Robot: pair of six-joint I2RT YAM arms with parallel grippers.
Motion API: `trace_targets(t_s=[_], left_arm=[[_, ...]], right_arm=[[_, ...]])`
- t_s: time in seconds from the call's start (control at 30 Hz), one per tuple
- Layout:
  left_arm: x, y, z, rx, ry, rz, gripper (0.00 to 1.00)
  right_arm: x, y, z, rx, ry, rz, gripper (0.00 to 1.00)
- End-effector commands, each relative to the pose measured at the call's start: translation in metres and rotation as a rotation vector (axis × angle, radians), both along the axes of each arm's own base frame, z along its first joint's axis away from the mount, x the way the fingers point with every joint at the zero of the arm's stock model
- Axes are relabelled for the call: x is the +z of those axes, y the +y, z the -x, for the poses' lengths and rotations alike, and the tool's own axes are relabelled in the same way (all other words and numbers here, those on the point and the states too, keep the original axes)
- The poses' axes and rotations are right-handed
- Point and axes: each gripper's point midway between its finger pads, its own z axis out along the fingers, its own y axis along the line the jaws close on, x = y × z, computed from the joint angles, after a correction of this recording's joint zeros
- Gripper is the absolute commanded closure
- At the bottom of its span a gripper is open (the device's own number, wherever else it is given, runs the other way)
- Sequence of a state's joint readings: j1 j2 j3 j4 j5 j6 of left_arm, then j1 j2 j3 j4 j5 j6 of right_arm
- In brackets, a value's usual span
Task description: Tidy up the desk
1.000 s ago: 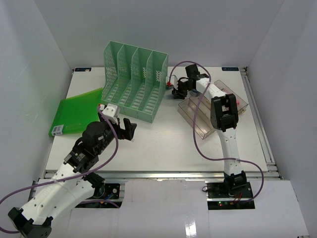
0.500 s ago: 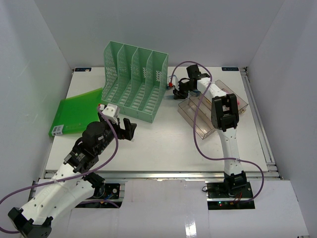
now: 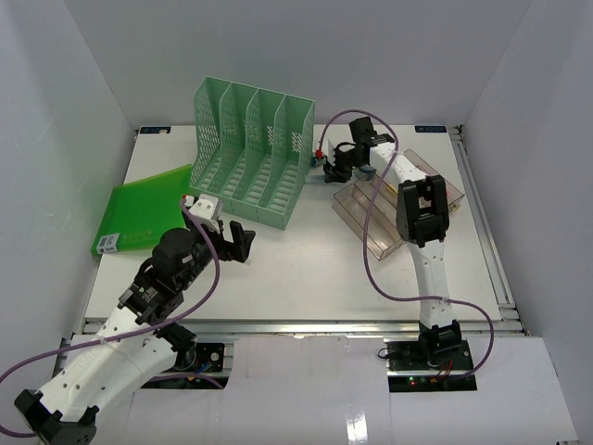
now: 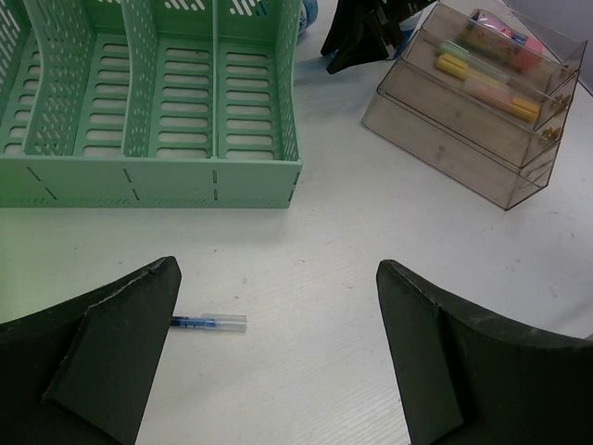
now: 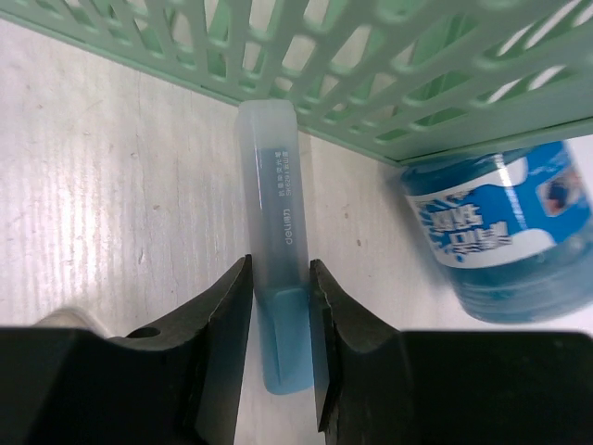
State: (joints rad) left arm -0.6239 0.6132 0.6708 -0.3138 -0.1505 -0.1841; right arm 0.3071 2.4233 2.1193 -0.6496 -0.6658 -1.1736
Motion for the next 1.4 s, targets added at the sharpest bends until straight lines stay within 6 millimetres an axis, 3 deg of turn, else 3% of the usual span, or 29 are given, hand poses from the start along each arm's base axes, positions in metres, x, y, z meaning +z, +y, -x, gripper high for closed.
trace_targets(t_s=[0.0,0.2,0.33,0.37,0.4,0.57,0.73,0.87,1.07,1.37], left_arm=[[0.007,0.004,0.0,0.016,-0.016,0.011,0.02],[0.008,0.004,0.001,0.014,-0.02,0.017,0.02],[0.01,0.004,0.001,0.012,-0.025,0.022,0.02],[0.011,0.003,0.002,0.01,-0.026,0.025,0.02],[0.011,0.003,0.002,0.008,-0.028,0.027,0.02],[0.016,0.003,0.005,-0.004,-0.042,0.045,0.02],[0.018,0.001,0.008,-0.017,-0.047,0.057,0.02],[0.019,0.001,0.008,-0.019,-0.047,0.062,0.02],[0.017,0.001,0.009,-0.016,-0.04,0.063,0.02],[0.014,0.0,0.008,-0.013,-0.028,0.06,0.02]], right_arm=[[0.09,0.0,-0.004,0.004,-0.144,-0.077,0.82],[0.119,-0.018,0.015,-0.014,-0.174,-0.074,0.84],[0.136,-0.036,0.037,-0.043,-0.173,-0.074,0.85],[0.146,-0.045,0.044,-0.066,-0.179,-0.076,0.85],[0.137,-0.051,0.046,-0.077,-0.155,-0.068,0.85],[0.139,-0.124,0.064,-0.331,-0.042,-0.1,0.88],[0.105,-0.189,0.079,-0.566,0.051,-0.099,0.88],[0.075,-0.218,0.08,-0.711,0.11,-0.071,0.87],[0.045,-0.238,0.066,-0.84,0.138,-0.029,0.82],[0.041,-0.248,0.049,-0.91,0.147,-0.04,0.71]])
